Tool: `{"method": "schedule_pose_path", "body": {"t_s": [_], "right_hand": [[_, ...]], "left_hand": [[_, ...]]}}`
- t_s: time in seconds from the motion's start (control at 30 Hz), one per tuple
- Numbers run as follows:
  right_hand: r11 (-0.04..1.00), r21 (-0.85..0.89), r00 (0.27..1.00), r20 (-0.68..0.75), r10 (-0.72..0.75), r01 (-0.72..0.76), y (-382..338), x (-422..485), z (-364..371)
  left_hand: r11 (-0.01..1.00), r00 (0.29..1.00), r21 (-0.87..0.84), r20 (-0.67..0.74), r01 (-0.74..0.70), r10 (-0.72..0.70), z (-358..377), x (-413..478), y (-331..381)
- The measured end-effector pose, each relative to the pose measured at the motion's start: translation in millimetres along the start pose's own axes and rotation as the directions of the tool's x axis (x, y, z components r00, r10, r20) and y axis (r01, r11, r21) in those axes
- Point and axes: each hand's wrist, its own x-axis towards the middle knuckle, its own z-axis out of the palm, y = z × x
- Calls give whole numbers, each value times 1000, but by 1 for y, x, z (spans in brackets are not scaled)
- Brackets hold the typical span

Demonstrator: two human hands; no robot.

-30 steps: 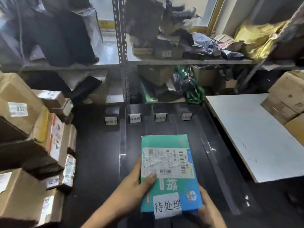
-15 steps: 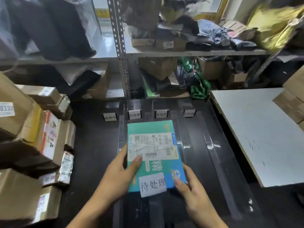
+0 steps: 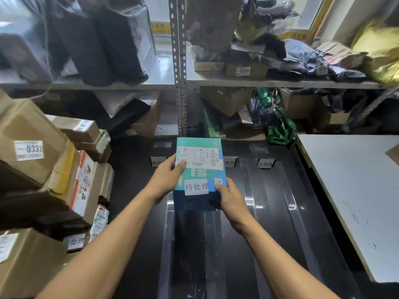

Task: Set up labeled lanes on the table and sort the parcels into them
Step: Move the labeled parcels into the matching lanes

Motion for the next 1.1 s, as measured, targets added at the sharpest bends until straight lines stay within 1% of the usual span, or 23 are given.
{"method": "schedule_pose_path", "body": {"t_s": [0.2, 0.27, 0.33, 0.43, 0.57, 0.7, 0.8, 1.0, 1.1], "right_hand": [[996, -56, 998, 11, 67, -67, 11, 32, 1], [989, -129, 997, 0, 75, -75, 15, 41, 2], [968, -244, 998, -2, 57, -56, 19, 51, 4], [907, -421, 1000, 2, 13, -11, 22, 67, 6], [874, -486, 1000, 6, 25, -19, 25, 87, 6], [821, -571, 1000, -10, 22, -24, 29, 94, 3], [781, -624, 1000, -12, 12, -17, 31, 99, 5], [651, -757, 999, -19, 48, -46, 31, 110, 6], [625, -777, 997, -27, 76, -69, 33, 112, 7]], "left_hand": [[998, 998, -40, 27, 55, -54, 4, 36, -26], [996, 996, -35, 38, 79, -78, 4, 46, -38], [995, 995, -21, 38, 93, -92, 4, 57, -49], [993, 993, 40, 10, 114, -115, 3, 71, -63], [975, 991, 186, -68, 125, -114, 4, 83, -78], [946, 989, 308, -130, 101, -63, 8, 94, -86], [910, 982, 395, -184, 123, -53, 11, 100, -91], [870, 967, 464, -250, 169, -54, 17, 106, -100], [831, 960, 520, -274, 198, -58, 18, 108, -103]]}}
